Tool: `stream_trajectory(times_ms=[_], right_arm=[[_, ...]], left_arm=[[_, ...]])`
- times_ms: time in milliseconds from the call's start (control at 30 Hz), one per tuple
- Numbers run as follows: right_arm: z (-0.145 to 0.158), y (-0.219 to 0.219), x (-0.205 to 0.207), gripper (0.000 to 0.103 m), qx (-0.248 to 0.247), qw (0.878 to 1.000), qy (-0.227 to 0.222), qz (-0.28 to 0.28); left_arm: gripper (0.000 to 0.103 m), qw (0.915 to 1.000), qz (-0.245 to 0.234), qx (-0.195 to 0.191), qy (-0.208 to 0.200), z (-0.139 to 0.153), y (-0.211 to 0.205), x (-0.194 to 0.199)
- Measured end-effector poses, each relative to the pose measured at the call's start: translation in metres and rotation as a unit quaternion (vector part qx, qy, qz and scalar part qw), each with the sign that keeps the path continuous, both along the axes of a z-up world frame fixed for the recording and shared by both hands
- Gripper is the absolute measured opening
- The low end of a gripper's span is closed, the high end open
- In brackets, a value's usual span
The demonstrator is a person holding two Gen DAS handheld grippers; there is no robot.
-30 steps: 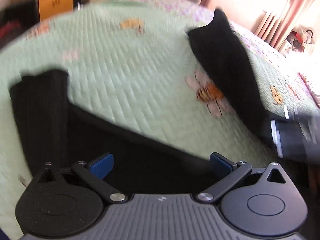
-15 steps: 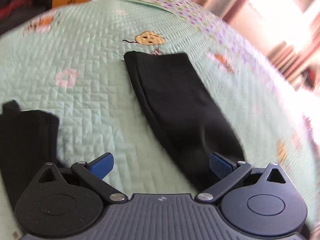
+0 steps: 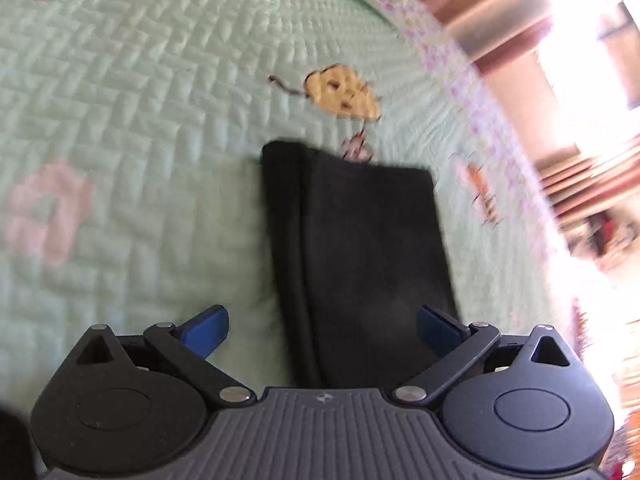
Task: Fold clothes
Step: 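Grasp the folded trouser edge with the left gripper while the right gripper holds the waistband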
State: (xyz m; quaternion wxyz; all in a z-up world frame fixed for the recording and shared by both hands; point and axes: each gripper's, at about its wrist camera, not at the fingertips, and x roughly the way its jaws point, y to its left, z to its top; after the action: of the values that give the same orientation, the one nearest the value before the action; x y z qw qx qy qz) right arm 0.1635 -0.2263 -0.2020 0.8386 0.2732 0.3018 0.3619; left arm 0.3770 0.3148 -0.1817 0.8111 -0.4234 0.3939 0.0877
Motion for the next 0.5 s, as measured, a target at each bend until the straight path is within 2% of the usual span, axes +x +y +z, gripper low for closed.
stream_trajectory(times_ms=[67, 133, 167, 233, 333, 367, 400, 433, 500], right_arm=[[0.000, 0.000, 0.001, 0.073, 0.002, 1.000, 0.001, 0.000], [-0.001, 0.000, 0.002, 0.073, 0.005, 1.000, 0.001, 0.000], [-0.002, 0.000, 0.003, 0.073, 0.006, 1.000, 0.002, 0.000], [-0.003, 0.000, 0.006, 0.073, 0.009, 1.000, 0.003, -0.001], [-0.003, 0.002, 0.005, 0.073, 0.007, 1.000, 0.001, -0.003], [-0.003, 0.003, 0.004, 0.073, 0.005, 1.000, 0.000, -0.003], [-0.002, 0.003, 0.004, 0.073, 0.003, 1.000, 0.000, -0.004], [-0.002, 0.004, 0.004, 0.073, 0.003, 1.000, -0.001, -0.004], [-0.002, 0.004, 0.003, 0.073, 0.001, 1.000, -0.001, -0.005]], left_arm=[[0.097, 0.9999, -0.010, 0.007, -0.007, -0.001, 0.002, 0.010], [0.096, 0.9992, -0.027, 0.029, -0.007, 0.000, -0.002, 0.022], [0.092, 0.9985, -0.033, 0.044, -0.005, 0.001, -0.006, 0.027], [0.079, 0.9959, -0.040, 0.081, 0.006, 0.004, -0.013, 0.037], [0.043, 0.9917, -0.042, 0.119, 0.025, 0.007, -0.018, 0.049], [0.021, 0.9906, -0.042, 0.127, 0.031, 0.008, -0.019, 0.053], [0.011, 0.9908, -0.043, 0.124, 0.031, 0.009, -0.017, 0.055], [0.009, 0.9916, -0.040, 0.121, 0.025, 0.011, -0.014, 0.054], [0.007, 0.9895, -0.029, 0.141, 0.000, 0.027, -0.015, 0.039]])
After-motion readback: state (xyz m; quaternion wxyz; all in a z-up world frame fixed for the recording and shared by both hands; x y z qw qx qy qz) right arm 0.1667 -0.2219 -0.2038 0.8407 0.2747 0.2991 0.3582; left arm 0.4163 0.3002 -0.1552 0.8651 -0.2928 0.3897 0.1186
